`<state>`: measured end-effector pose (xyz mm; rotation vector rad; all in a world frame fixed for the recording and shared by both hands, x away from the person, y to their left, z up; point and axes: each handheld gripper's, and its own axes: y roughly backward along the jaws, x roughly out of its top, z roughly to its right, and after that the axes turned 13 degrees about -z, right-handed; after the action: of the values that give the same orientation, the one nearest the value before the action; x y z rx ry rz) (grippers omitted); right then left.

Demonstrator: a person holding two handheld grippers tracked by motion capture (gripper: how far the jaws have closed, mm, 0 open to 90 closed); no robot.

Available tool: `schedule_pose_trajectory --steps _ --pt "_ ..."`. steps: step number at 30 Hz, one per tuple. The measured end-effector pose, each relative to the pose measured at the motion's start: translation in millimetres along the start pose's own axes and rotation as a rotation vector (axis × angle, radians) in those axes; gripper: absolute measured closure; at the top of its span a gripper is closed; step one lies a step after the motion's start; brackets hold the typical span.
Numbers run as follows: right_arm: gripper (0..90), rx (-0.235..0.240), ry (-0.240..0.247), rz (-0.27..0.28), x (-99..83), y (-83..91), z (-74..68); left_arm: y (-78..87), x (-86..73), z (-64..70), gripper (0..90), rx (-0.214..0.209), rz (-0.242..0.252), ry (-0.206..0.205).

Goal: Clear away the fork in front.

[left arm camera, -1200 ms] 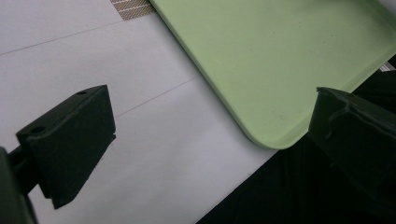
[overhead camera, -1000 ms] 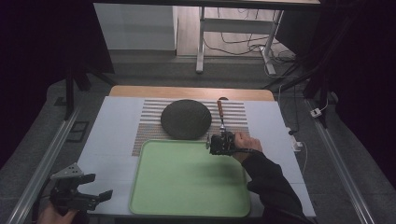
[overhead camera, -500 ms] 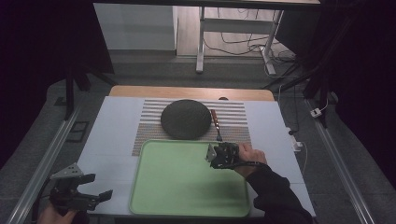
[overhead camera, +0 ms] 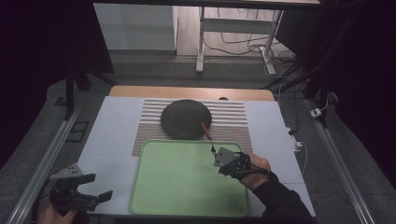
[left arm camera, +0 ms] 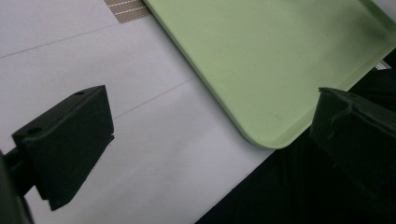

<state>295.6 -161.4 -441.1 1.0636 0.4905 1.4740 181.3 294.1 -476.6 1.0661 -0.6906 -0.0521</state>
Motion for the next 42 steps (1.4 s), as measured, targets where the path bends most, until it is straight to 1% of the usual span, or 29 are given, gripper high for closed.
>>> schedule_pose_trajectory --steps 1,2,3,7,9,13,16,19,21,22,24,25,26,27,30,33,35,36,38,41,42 --pt "89.2 0.026 -0.031 0.021 -1.4 1.7 0.0 0.0 0.1 0.0 0.0 -0.001 -0.001 -0.001" --pt "89.2 0.060 -0.044 0.039 -3.7 4.0 2.3 0.0 0.2 0.1 0.0 -0.001 -0.002 -0.002" --pt "89.2 0.086 -0.065 0.067 -6.0 5.3 3.5 -0.1 0.3 0.2 0.0 -0.001 -0.002 -0.003" --pt "89.2 0.203 -0.153 0.147 -14.5 10.6 7.3 -0.7 1.1 0.5 0.0 -0.003 -0.008 -0.006" --pt "89.2 0.257 -0.188 0.185 -18.7 12.2 9.4 -0.8 1.5 0.6 0.0 -0.010 -0.007 -0.005" --pt "89.2 0.341 -0.239 0.238 -25.3 15.1 12.1 -1.6 3.7 2.0 0.0 -0.021 0.000 -0.012" --pt "89.2 0.391 -0.265 0.263 -29.0 16.3 12.3 -3.0 6.8 4.0 0.0 -0.017 -0.001 -0.030" --pt "89.2 0.425 -0.270 0.281 -30.7 17.3 11.6 -4.0 11.7 5.7 0.0 -0.019 0.005 -0.057" --pt "89.2 0.448 -0.273 0.297 -31.0 18.2 10.6 -4.4 14.0 6.3 0.0 -0.024 0.008 -0.063" --pt "89.2 0.459 -0.271 0.303 -30.9 18.9 10.1 -5.8 19.6 7.8 0.0 -0.034 0.013 -0.088" --pt "89.2 0.484 -0.268 0.320 -30.7 19.7 9.4 -9.1 26.2 9.6 0.0 -0.046 0.017 -0.121" --pt "89.2 0.491 -0.266 0.323 -30.5 20.0 9.2 -11.5 29.7 10.7 0.0 -0.058 0.019 -0.142" --pt "89.2 0.499 -0.265 0.328 -30.3 20.3 8.9 -14.9 34.0 12.5 0.0 -0.078 0.021 -0.165" --pt "89.2 0.509 -0.262 0.337 -30.1 20.6 8.3 -16.8 36.8 13.9 0.0 -0.086 0.017 -0.178" --pt "89.2 0.525 -0.260 0.353 -29.0 20.9 7.7 -23.4 48.5 20.2 0.0 -0.076 0.010 -0.232" --pt "89.2 0.548 -0.255 0.367 -28.2 21.2 7.2 -28.9 62.5 25.6 0.0 -0.090 0.007 -0.284" --pt "89.3 0.561 -0.247 0.376 -27.5 21.4 6.8 -33.3 72.7 29.8 0.0 -0.094 -0.008 -0.320" --pt "89.3 0.569 -0.244 0.380 -27.2 21.7 6.5 -36.6 78.9 32.8 0.0 -0.089 -0.020 -0.343" --pt "89.3 0.583 -0.233 0.388 -26.2 22.3 6.3 -41.9 86.9 36.7 0.0 -0.089 -0.027 -0.366" --pt "89.3 0.607 -0.220 0.403 -24.9 23.3 5.5 -51.8 99.1 41.9 0.0 -0.113 -0.049 -0.399" --pt "89.3 0.617 -0.212 0.407 -24.4 23.5 5.3 -54.9 102.8 43.5 0.0 -0.113 -0.053 -0.409"
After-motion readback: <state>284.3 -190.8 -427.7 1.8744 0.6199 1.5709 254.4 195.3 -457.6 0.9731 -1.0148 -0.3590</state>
